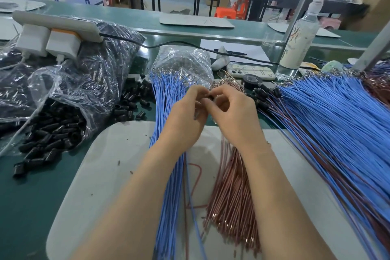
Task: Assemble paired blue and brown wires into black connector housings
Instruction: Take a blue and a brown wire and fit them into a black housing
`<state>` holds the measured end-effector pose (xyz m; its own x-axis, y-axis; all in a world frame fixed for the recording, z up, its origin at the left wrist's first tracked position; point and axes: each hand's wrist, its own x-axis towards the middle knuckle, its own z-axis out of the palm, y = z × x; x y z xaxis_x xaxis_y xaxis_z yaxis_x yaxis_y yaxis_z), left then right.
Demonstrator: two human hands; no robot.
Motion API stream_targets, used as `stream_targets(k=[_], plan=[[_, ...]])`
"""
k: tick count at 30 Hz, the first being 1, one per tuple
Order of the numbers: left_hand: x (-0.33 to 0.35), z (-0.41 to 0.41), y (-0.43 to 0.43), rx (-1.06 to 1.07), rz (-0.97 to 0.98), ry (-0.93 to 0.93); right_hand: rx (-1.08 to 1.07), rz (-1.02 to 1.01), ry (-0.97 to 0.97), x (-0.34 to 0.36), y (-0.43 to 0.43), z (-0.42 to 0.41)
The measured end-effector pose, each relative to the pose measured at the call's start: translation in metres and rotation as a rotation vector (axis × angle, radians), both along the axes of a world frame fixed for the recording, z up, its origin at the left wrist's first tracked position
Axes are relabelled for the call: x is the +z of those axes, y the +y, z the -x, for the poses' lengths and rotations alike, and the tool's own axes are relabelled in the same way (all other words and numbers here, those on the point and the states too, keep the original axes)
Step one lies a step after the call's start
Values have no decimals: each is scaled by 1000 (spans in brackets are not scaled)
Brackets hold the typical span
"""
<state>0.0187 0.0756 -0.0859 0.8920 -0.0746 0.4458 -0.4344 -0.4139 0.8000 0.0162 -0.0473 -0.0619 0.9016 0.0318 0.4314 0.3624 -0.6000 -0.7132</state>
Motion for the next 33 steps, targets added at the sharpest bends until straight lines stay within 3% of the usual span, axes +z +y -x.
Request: stream_targets(k=[6,14,23,33], plan=[[-2,-1,-5,164,-123,34,-53,17,-119,3,6,4],[-3,-2,-3,36,115,55,78,-106,32,14,-4,9],[-5,-6,-2,88,99,85,159,-333,60,29,-16,16],[-3,-2,-2,117,49,79,74,-127,-24,27,-11,16]])
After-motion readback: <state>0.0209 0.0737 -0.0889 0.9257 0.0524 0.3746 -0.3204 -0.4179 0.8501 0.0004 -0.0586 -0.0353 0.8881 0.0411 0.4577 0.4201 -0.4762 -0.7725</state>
